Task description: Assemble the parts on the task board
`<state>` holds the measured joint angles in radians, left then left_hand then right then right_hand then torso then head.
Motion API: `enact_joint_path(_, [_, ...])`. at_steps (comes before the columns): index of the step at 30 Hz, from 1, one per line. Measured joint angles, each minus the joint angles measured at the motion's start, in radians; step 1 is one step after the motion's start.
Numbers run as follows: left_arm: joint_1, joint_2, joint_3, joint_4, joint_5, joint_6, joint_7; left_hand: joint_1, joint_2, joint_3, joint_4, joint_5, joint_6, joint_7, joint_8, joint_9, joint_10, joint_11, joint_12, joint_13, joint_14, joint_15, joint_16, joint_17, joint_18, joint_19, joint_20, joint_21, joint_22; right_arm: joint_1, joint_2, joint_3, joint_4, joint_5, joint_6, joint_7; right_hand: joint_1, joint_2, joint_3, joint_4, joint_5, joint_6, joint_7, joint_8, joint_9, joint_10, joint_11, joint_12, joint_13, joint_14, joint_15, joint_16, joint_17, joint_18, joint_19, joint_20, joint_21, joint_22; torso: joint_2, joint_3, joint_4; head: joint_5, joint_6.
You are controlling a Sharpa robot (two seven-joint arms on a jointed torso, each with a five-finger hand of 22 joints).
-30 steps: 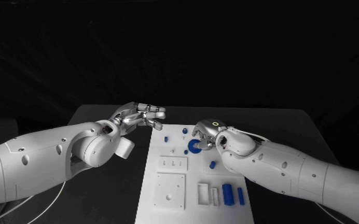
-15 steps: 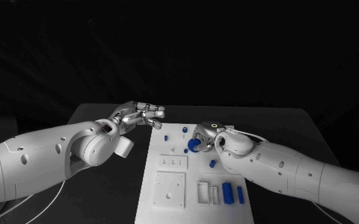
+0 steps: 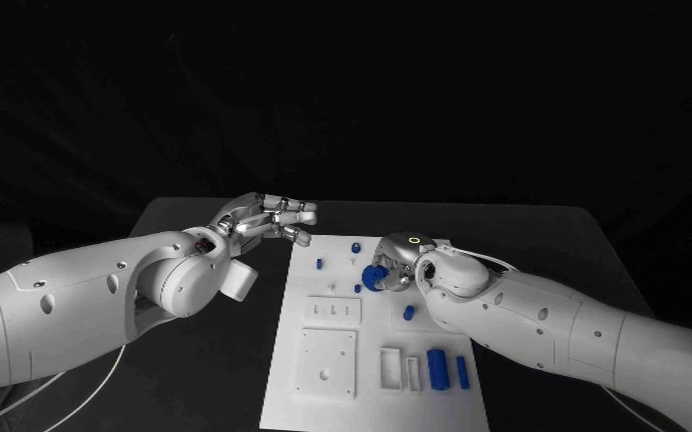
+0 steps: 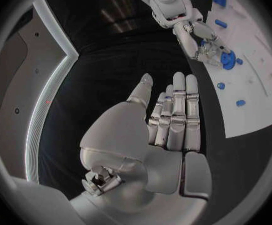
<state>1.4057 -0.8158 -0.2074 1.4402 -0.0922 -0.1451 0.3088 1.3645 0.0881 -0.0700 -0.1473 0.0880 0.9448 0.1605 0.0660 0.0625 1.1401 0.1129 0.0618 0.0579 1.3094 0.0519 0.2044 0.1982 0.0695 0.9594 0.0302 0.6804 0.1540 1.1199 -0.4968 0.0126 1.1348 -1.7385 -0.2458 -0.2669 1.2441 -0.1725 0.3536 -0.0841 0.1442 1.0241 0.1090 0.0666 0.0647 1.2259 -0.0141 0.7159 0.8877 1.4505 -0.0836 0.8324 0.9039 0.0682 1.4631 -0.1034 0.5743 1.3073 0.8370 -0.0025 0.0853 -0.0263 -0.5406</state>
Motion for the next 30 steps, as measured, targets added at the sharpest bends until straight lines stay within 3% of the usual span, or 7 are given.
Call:
enact_joint_path(8, [0.0,0.0,0.0,0.0,0.0,0.0,0.0,0.0,0.0,0.0,0.0,0.0,-0.004,0.004,0.0,0.0,-0.004,0.004,0.0,0.0,0.0,0.0,0.0,0.0,0.0,0.0,0.0,0.0,-0.002,0.0,0.007,0.001,-0.008,0.002,0.002,0.004,0.0,0.0,0.01,-0.008,0.034,0.0,0.0,0.0,0.0,0.0,0.0,0.0,-0.001,0.0,0.0,0.0,0.0,0.0,0.0,0.0,0.0,0.0,0.0,0.0003,0.0001,-0.001,-0.001])
enact_joint_path(17, [0.0,0.001,0.0,-0.001,0.0,0.0,-0.001,0.0,0.0,0.0,0.0,0.0,-0.007,0.001,0.0,0.0,-0.004,0.004,0.0,0.0,0.0,0.0,0.0,0.0,0.0,0.0,0.0,0.0,-0.003,-0.001,0.022,0.001,-0.025,-0.001,-0.001,0.009,-0.008,-0.006,0.166,-0.061,0.03,0.018,-0.001,-0.003,-0.003,0.0,0.0,0.0,-0.003,0.0,0.0,0.0,0.001,0.0,0.0,0.0,0.001,0.0,0.0,0.0003,0.0012,-0.002,-0.005])
enact_joint_path(20, [-0.001,0.0,0.0,-0.001,0.0,0.0,-0.001,0.0,0.0,0.0,0.0,0.0,-0.007,0.0,0.0,0.0,-0.004,0.004,0.0,0.001,0.0,0.0,0.0,0.0,0.0,0.0,0.0,0.0,-0.003,-0.001,0.024,0.001,-0.03,-0.004,-0.005,0.012,-0.011,-0.003,0.19,-0.077,0.03,0.031,-0.004,-0.008,-0.003,0.0,0.0,0.0,-0.003,0.0,0.0,0.0,0.003,0.0,0.0,0.0,0.011,0.0,0.0,0.0003,0.0012,-0.002,-0.007])
enact_joint_path(24, [-0.001,0.0,0.0,-0.001,0.0,0.0,-0.001,0.0,0.0,0.0,0.0,0.0,-0.007,0.0,0.0,0.0,-0.004,0.004,0.0,0.001,0.0,0.0,0.0,0.0,0.0,0.0,0.0,0.0,-0.003,-0.002,0.025,0.0,-0.034,-0.01,-0.012,0.014,-0.015,0.001,0.191,-0.077,-0.022,0.046,-0.012,-0.009,-0.002,0.0,0.0,0.0,-0.002,0.0,0.0,0.0,0.005,0.0,0.0,0.0,0.016,0.0,0.0,0.0003,0.0002,-0.001,-0.009])
enact_joint_path(30, [-0.001,0.0,0.0,-0.001,-0.001,0.0,-0.002,0.0,0.0,0.0,0.0,0.0,-0.007,0.0,0.0,0.0,-0.004,0.004,0.0,0.001,0.0,0.0,0.0,0.0,0.0,0.0,0.0,0.0,-0.003,-0.003,0.025,-0.001,-0.036,-0.018,-0.019,0.014,-0.021,0.004,0.191,-0.077,-0.028,0.064,-0.016,-0.011,-0.001,-0.003,-0.003,0.0,-0.001,0.0,0.0,0.0,0.009,0.0,0.0,0.0,0.022,0.0,-0.001,0.0003,-0.0004,-0.001,-0.009])
